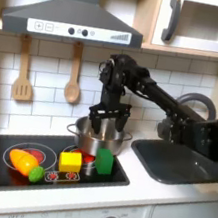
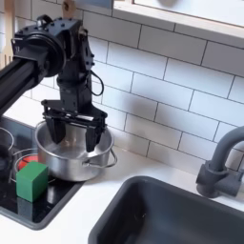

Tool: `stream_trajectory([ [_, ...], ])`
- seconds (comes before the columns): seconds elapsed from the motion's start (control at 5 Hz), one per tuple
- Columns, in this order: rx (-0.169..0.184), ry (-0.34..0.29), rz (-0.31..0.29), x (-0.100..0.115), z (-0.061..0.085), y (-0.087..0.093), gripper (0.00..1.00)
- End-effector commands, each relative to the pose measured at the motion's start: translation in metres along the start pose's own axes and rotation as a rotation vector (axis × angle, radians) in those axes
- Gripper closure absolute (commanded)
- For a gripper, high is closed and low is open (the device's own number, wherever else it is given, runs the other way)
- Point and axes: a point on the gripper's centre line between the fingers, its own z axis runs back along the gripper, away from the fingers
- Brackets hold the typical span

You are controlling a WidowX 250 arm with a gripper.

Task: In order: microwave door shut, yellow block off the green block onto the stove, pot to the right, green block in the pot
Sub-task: 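Drag the pot to the right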

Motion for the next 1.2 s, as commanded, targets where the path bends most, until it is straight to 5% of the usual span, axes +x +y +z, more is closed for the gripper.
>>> stream_trajectory([
  [0.0, -0.036, -0.04, -0.011, -0.002, 0.028, -0.01, 0.0],
  [0.4, -0.04, -0.031, -0.027, -0.015, 0.035, -0.009, 0.0],
  [1.0, 0.017, -0.005, -0.068, -0.056, 0.04, 0.001, 0.0],
])
